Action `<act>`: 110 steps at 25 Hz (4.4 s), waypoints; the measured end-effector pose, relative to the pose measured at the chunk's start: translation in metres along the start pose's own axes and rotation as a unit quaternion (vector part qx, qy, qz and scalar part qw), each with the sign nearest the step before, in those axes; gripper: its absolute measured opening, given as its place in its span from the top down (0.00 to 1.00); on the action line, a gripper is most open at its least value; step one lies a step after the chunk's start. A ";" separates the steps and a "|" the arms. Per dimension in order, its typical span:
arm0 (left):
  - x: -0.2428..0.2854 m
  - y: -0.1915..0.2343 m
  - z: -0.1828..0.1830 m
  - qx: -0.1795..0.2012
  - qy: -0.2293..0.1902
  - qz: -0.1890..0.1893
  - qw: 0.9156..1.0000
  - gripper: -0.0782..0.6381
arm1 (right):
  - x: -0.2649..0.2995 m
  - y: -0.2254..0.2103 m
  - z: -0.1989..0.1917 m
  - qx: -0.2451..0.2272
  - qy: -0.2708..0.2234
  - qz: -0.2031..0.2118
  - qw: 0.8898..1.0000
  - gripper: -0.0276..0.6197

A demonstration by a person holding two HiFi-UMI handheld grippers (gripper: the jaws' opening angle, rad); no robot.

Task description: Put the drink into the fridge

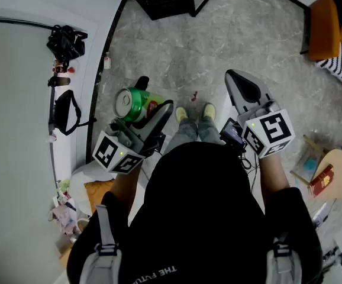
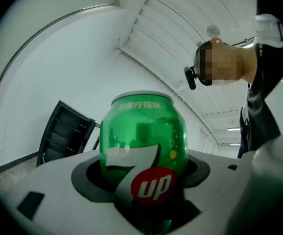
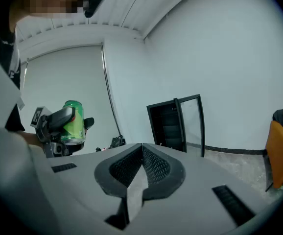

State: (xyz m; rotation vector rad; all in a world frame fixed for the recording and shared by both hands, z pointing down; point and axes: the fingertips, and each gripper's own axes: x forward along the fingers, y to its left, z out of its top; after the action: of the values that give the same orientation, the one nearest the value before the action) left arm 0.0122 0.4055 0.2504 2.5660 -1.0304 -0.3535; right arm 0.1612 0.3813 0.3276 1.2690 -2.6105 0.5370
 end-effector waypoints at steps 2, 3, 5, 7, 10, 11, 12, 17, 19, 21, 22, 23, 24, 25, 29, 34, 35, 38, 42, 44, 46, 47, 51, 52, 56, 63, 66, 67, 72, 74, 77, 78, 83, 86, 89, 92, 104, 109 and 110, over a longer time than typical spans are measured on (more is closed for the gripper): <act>-0.002 0.003 0.000 0.002 -0.001 0.000 1.000 0.42 | 0.000 0.003 0.000 -0.003 0.000 -0.004 1.000 0.93; -0.003 0.004 0.000 0.006 0.001 0.001 1.000 0.41 | 0.001 0.004 0.001 -0.005 0.000 -0.006 1.000 0.93; -0.005 0.007 -0.001 0.018 0.008 0.004 1.000 0.41 | 0.004 0.009 0.003 -0.003 -0.003 -0.009 1.000 0.93; -0.007 0.009 -0.002 0.030 0.017 0.007 0.999 0.42 | 0.006 0.017 0.006 0.000 -0.009 -0.005 1.000 0.93; -0.011 0.017 0.002 0.042 0.021 0.017 0.999 0.42 | 0.012 0.027 0.013 -0.001 -0.019 -0.001 1.000 0.93; -0.015 0.020 0.005 0.045 0.020 0.019 0.999 0.42 | 0.015 0.030 0.015 -0.001 -0.022 0.001 1.000 0.94; -0.019 0.022 0.007 0.046 0.018 0.020 0.999 0.42 | 0.018 0.034 0.017 -0.001 -0.024 0.003 1.000 0.93; -0.044 0.040 0.018 0.045 0.005 0.033 0.998 0.42 | 0.027 0.052 0.027 -0.003 -0.034 0.009 0.999 0.94; -0.050 0.047 0.023 0.043 -0.001 0.036 0.998 0.42 | 0.032 0.059 0.030 -0.007 -0.036 0.009 0.999 0.94; -0.057 0.053 0.028 0.034 -0.012 0.033 0.999 0.42 | 0.036 0.066 0.032 -0.009 -0.036 0.011 0.999 0.94; -0.060 0.055 0.030 0.026 -0.019 0.029 0.999 0.41 | 0.039 0.070 0.033 -0.010 -0.036 0.012 0.999 0.94; -0.063 0.057 0.033 0.020 -0.024 0.026 0.999 0.42 | 0.041 0.074 0.033 -0.012 -0.035 0.014 0.999 0.94; -0.066 0.060 0.035 0.019 -0.027 0.025 0.999 0.41 | 0.044 0.079 0.034 -0.015 -0.034 0.014 0.999 0.94; -0.070 0.063 0.036 0.019 -0.028 0.025 0.999 0.41 | 0.046 0.083 0.036 -0.018 -0.033 0.014 0.999 0.94; -0.083 0.077 0.040 0.008 -0.029 0.026 0.999 0.41 | 0.056 0.098 0.037 -0.019 -0.035 0.011 0.999 0.94; -0.092 0.089 0.038 -0.004 -0.023 0.028 0.999 0.41 | 0.067 0.111 0.030 -0.013 -0.029 0.011 0.999 0.94; -0.091 0.091 0.037 -0.005 -0.021 0.027 0.999 0.41 | 0.069 0.111 0.028 -0.013 -0.027 0.011 0.999 0.94; -0.085 0.093 0.040 -0.005 -0.022 0.023 0.999 0.41 | 0.074 0.107 0.028 -0.013 -0.022 0.013 1.000 0.94; -0.069 0.100 0.045 0.001 -0.029 0.025 0.999 0.41 | 0.084 0.088 0.036 -0.014 -0.027 0.015 0.999 0.94; -0.057 0.104 0.048 0.009 -0.031 0.028 0.999 0.41 | 0.090 0.077 0.042 -0.014 -0.032 0.020 0.999 0.94; -0.043 0.109 0.054 0.014 -0.034 0.030 0.999 0.41 | 0.098 0.063 0.050 -0.016 -0.036 0.023 0.999 0.94; -0.036 0.111 0.056 0.016 -0.035 0.031 0.999 0.41 | 0.101 0.056 0.055 -0.016 -0.038 0.024 0.999 0.94; -0.002 0.119 0.062 0.027 -0.032 0.035 0.999 0.41 | 0.113 0.023 0.071 -0.010 -0.050 0.029 0.998 0.94; 0.008 0.121 0.062 0.028 -0.031 0.036 0.998 0.41 | 0.115 0.013 0.073 -0.008 -0.050 0.029 0.998 0.94; 0.042 0.127 0.060 0.030 -0.028 0.038 0.998 0.41 | 0.124 -0.022 0.081 -0.020 -0.048 0.024 0.998 0.94; 0.082 0.141 0.060 0.034 -0.016 0.042 0.998 0.41 | 0.139 -0.060 0.088 -0.013 -0.047 0.025 0.999 0.94; 0.093 0.144 0.061 0.041 -0.013 0.045 0.998 0.41 | 0.144 -0.071 0.088 -0.006 -0.047 0.028 0.998 0.94; 0.096 0.145 0.062 0.042 -0.013 0.048 0.998 0.41 | 0.145 -0.073 0.088 -0.003 -0.048 0.030 0.998 0.94; 0.109 0.152 0.067 0.047 -0.012 0.058 0.997 0.41 | 0.157 -0.081 0.094 0.003 -0.048 0.043 0.998 0.94; 0.115 0.158 0.070 0.052 -0.013 0.064 0.997 0.41 | 0.165 -0.086 0.097 0.003 -0.046 0.049 0.998 0.94; 0.122 0.166 0.073 0.053 -0.020 0.073 0.996 0.41 | 0.176 -0.091 0.100 0.005 -0.046 0.055 0.997 0.94; 0.124 0.168 0.074 0.053 -0.022 0.075 0.996 0.41 | 0.179 -0.093 0.100 0.005 -0.046 0.057 0.997 0.94; 0.129 0.172 0.078 0.056 -0.024 0.078 0.995 0.41 | 0.185 -0.095 0.105 0.002 -0.045 0.062 0.997 0.94; 0.129 0.171 0.078 0.055 -0.027 0.078 0.995 0.41 | 0.183 -0.096 0.105 0.003 -0.044 0.062 0.997 0.94; 0.128 0.170 0.076 0.051 -0.028 0.080 0.995 0.41 | 0.183 -0.097 0.103 0.003 -0.039 0.062 0.997 0.94; 0.130 0.170 0.074 0.051 -0.025 0.081 0.995 0.41 | 0.184 -0.096 0.103 0.006 -0.040 0.065 0.997 0.94; 0.129 0.172 0.078 0.054 -0.025 0.074 0.995 0.41 | 0.190 -0.090 0.103 0.012 -0.042 0.066 0.997 0.94; 0.130 0.172 0.079 0.052 -0.027 0.068 0.996 0.41 | 0.188 -0.089 0.105 0.009 -0.042 0.063 0.997 0.94; 0.130 0.171 0.079 0.052 -0.028 0.067 0.996 0.41 | 0.187 -0.089 0.106 0.007 -0.043 0.061 0.997 0.94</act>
State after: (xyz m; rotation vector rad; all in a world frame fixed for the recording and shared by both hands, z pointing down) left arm -0.0293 0.1809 0.2365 2.5734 -1.2658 -0.3447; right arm 0.1149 0.1546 0.3119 1.1667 -2.7753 0.5334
